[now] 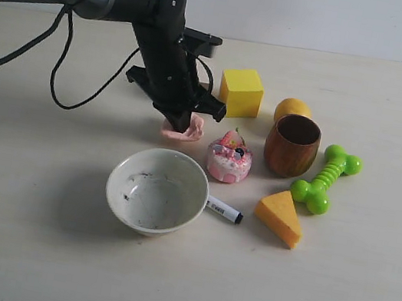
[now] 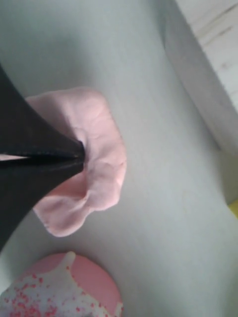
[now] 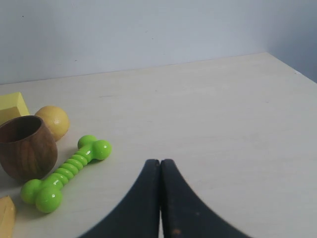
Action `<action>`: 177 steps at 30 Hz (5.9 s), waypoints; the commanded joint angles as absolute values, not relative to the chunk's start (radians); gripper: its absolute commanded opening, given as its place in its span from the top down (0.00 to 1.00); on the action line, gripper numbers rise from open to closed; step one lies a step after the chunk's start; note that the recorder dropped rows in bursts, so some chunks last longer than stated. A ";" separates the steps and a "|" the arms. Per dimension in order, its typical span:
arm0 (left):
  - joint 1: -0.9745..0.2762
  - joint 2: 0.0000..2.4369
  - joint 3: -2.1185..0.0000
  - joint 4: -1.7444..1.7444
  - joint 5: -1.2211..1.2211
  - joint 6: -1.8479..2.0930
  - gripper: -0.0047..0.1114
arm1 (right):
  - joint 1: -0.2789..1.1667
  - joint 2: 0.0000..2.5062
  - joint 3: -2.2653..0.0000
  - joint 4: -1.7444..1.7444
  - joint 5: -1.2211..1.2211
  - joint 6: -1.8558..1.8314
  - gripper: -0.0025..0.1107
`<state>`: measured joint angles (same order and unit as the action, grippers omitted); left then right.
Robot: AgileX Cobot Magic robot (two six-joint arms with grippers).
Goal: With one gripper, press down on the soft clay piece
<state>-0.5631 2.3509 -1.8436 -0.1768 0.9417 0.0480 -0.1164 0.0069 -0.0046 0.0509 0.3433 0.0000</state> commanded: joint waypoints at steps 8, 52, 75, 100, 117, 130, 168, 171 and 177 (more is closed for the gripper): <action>-0.560 2.350 -1.841 -0.187 0.933 0.057 0.72 | -0.116 0.000 0.000 0.047 0.334 0.000 0.98; -0.541 1.941 -1.373 -0.170 0.544 0.090 0.96 | -0.116 0.000 0.000 0.047 0.334 0.000 0.98; -0.508 0.749 -0.841 -0.158 0.378 0.106 0.96 | -0.116 0.000 0.000 0.047 0.334 0.000 0.98; 0.104 0.048 -0.150 -0.324 0.072 0.181 0.96 | -0.116 0.000 0.000 0.047 0.334 0.000 0.98; 0.089 0.000 0.000 -0.250 0.119 0.181 0.96 | -0.116 0.000 0.000 0.047 0.334 0.000 0.98; 0.091 0.000 0.000 -0.245 0.255 0.183 0.96 | -0.116 0.000 0.000 0.047 0.334 0.000 0.98; 0.091 0.000 0.000 -0.135 0.356 0.072 0.96 | -0.116 0.000 0.000 0.047 0.334 0.000 0.98; 0.091 0.000 0.000 -0.137 0.356 0.072 0.96 | -0.116 0.000 0.000 0.047 0.334 0.000 0.98; 0.091 0.000 0.000 -0.137 0.356 0.076 0.96 | -0.116 0.000 0.000 0.047 0.334 0.000 0.98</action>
<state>0.0962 0.0065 -0.0036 -0.1294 0.3663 0.0788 -0.1164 0.0069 -0.0046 0.0509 0.3433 0.0000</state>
